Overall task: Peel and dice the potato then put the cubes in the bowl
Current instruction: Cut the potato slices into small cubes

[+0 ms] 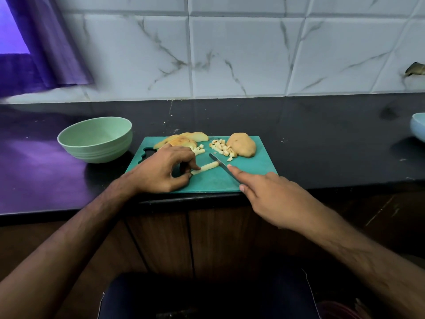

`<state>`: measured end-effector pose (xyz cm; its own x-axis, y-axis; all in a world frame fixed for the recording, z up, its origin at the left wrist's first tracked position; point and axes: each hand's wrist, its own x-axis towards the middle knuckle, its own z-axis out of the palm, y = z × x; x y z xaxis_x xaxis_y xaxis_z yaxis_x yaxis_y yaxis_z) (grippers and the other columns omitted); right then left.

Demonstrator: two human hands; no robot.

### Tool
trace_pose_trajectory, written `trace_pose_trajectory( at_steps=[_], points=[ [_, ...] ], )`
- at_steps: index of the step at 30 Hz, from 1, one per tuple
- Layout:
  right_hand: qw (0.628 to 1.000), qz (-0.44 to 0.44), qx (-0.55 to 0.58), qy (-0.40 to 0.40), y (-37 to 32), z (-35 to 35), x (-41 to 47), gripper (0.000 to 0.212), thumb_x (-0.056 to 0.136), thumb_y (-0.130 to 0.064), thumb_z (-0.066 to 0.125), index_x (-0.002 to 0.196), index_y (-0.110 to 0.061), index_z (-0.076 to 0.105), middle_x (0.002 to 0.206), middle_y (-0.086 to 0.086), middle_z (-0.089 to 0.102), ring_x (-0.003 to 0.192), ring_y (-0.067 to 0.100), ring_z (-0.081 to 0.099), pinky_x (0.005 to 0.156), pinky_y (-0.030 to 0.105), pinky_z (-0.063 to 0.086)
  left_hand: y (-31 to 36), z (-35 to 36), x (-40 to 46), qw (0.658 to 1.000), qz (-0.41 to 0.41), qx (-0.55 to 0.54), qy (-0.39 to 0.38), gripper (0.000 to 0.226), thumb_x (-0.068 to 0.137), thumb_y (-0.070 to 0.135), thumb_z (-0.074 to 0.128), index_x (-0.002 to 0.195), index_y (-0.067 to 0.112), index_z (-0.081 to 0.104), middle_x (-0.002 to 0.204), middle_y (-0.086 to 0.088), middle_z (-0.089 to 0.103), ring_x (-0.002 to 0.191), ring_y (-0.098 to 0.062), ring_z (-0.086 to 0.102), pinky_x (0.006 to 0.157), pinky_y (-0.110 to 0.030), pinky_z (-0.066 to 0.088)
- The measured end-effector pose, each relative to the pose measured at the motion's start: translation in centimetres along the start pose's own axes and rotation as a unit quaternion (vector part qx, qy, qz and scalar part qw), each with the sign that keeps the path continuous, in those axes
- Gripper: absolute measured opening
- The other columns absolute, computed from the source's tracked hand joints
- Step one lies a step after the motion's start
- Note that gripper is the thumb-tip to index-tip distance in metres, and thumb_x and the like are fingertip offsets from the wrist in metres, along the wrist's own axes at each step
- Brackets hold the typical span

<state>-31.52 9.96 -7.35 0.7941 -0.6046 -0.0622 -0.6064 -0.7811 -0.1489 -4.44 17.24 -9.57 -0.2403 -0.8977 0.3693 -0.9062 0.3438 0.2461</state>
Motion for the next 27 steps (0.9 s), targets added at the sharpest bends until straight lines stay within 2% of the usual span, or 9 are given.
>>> trace_pose_trajectory(
  at_steps=[2, 6, 9, 12, 16, 19, 21, 24, 27],
  points=[
    [1.0, 0.005, -0.005, -0.003, -0.1, 0.0, 0.3, 0.052, 0.111, -0.039, 0.023, 0.159, -0.051, 0.006, 0.081, -0.011, 0.041, 0.068, 0.004, 0.042, 0.057, 0.026, 0.034, 0.1, 0.0, -0.1, 1.0, -0.004, 0.004, 0.0, 0.011, 0.086, 0.019, 0.063, 0.096, 0.02, 0.069, 0.084, 0.015, 0.057, 0.083, -0.01, 0.058, 0.081, -0.036, 0.047],
    [1.0, 0.01, 0.012, -0.014, 0.0, -0.1, 0.8, 0.051, 0.112, -0.038, 0.023, 0.159, -0.05, 0.008, 0.08, -0.008, 0.047, 0.061, 0.004, 0.047, 0.057, 0.027, 0.043, 0.2, 0.2, -0.2, 1.0, -0.007, 0.03, -0.005, 0.015, 0.086, 0.022, 0.062, 0.1, 0.022, 0.067, 0.086, 0.017, 0.056, 0.087, -0.006, 0.054, 0.085, -0.033, 0.044],
    [1.0, 0.012, 0.0, 0.001, -0.2, 0.3, 1.0, 0.052, 0.111, -0.037, 0.023, 0.159, -0.049, 0.006, 0.082, -0.008, 0.045, 0.068, 0.005, 0.045, 0.057, 0.028, 0.038, 0.3, 0.1, -0.2, 1.0, -0.006, 0.025, 0.002, 0.016, 0.086, 0.018, 0.064, 0.101, 0.021, 0.067, 0.086, 0.016, 0.055, 0.086, -0.004, 0.053, 0.084, -0.027, 0.043],
    [1.0, 0.014, -0.023, 0.013, -0.5, 0.5, 1.5, 0.053, 0.111, -0.037, 0.023, 0.16, -0.045, 0.006, 0.083, -0.008, 0.044, 0.072, 0.005, 0.045, 0.061, 0.03, 0.037, 0.4, 0.0, -0.2, 1.0, -0.008, 0.013, 0.006, 0.014, 0.084, 0.015, 0.066, 0.098, 0.02, 0.067, 0.084, 0.015, 0.057, 0.082, -0.005, 0.054, 0.079, -0.026, 0.044],
    [1.0, 0.02, 0.011, -0.001, 0.1, -0.6, 2.1, 0.05, 0.112, -0.037, 0.025, 0.158, -0.048, 0.012, 0.083, -0.008, 0.053, 0.062, 0.005, 0.054, 0.061, 0.03, 0.051, 0.5, 0.0, -0.3, 1.0, -0.009, 0.002, 0.009, 0.013, 0.084, 0.014, 0.066, 0.095, 0.018, 0.066, 0.083, 0.013, 0.059, 0.081, -0.008, 0.056, 0.075, -0.027, 0.046],
    [0.999, 0.036, 0.02, 0.01, 1.0, -1.0, 1.9, 0.049, 0.111, -0.039, 0.026, 0.157, -0.053, 0.014, 0.085, -0.008, 0.051, 0.062, 0.008, 0.057, 0.065, 0.035, 0.055, 0.3, 0.0, -0.2, 1.0, -0.006, 0.004, 0.011, 0.013, 0.085, 0.013, 0.067, 0.096, 0.019, 0.065, 0.084, 0.013, 0.058, 0.081, -0.007, 0.055, 0.075, -0.022, 0.043],
    [0.998, 0.03, 0.049, 0.014, 1.5, -1.3, 1.3, 0.049, 0.111, -0.04, 0.027, 0.156, -0.055, 0.014, 0.079, -0.009, 0.05, 0.055, 0.008, 0.057, 0.068, 0.036, 0.058, 0.3, 0.1, -0.2, 1.0, -0.004, 0.005, 0.012, 0.015, 0.085, 0.01, 0.068, 0.097, 0.019, 0.065, 0.084, 0.014, 0.057, 0.081, -0.007, 0.055, 0.075, -0.019, 0.041],
    [0.998, -0.001, 0.064, 0.02, 1.5, -1.9, 0.5, 0.05, 0.111, -0.039, 0.029, 0.156, -0.055, 0.015, 0.073, -0.014, 0.044, 0.058, 0.004, 0.047, 0.074, 0.035, 0.055, 0.3, 0.1, -0.2, 1.0, -0.002, 0.002, 0.015, 0.018, 0.085, 0.007, 0.07, 0.098, 0.019, 0.065, 0.084, 0.013, 0.058, 0.081, -0.008, 0.056, 0.075, -0.02, 0.042],
    [0.999, -0.011, 0.034, 0.009, 1.0, -1.4, 0.3, 0.05, 0.111, -0.041, 0.027, 0.156, -0.057, 0.011, 0.078, -0.013, 0.045, 0.068, 0.005, 0.048, 0.076, 0.035, 0.052, 0.2, 0.1, -0.2, 1.0, -0.001, 0.001, 0.016, 0.016, 0.086, 0.009, 0.07, 0.098, 0.02, 0.066, 0.084, 0.013, 0.058, 0.081, -0.01, 0.056, 0.075, -0.024, 0.045]
  ],
)
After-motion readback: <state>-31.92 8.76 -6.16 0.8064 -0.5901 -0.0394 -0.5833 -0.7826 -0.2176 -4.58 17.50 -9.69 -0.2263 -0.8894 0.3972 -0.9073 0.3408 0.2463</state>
